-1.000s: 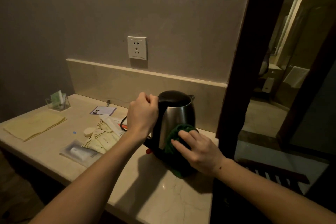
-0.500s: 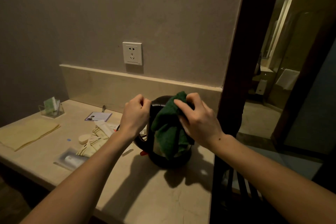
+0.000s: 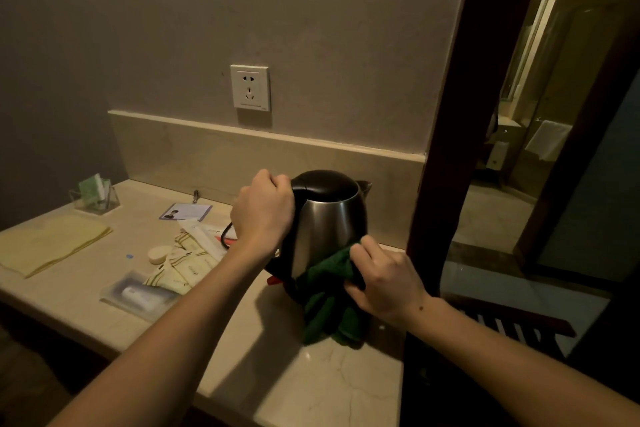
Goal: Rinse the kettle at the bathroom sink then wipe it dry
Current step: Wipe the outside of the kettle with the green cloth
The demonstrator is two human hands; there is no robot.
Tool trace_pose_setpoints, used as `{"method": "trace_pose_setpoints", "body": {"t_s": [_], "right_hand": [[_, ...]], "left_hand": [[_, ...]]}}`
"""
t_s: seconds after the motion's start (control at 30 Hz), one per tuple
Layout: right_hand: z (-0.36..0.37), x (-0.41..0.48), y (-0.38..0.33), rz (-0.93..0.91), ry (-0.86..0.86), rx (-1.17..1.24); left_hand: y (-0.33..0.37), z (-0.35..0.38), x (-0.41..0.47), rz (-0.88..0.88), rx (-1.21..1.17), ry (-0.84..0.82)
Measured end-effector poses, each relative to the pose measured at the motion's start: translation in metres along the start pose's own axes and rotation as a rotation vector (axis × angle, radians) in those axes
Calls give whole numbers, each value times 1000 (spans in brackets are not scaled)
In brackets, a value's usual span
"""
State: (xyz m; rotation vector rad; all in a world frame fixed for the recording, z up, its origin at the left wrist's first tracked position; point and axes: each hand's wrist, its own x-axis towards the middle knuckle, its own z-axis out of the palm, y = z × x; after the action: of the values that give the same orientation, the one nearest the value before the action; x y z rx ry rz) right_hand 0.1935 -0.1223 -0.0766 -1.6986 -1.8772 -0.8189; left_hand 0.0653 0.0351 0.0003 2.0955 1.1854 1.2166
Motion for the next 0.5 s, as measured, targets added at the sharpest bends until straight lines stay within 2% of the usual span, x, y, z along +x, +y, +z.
{"method": "trace_pose_setpoints", "body": {"t_s": [0.13,0.5], "right_hand": [[-8,12,4,10,93,24],[-25,53,8,195,241,99]], "left_hand": [[-2,5,0,25,-52,94],[-13,8,22,126,-151,-18]]}}
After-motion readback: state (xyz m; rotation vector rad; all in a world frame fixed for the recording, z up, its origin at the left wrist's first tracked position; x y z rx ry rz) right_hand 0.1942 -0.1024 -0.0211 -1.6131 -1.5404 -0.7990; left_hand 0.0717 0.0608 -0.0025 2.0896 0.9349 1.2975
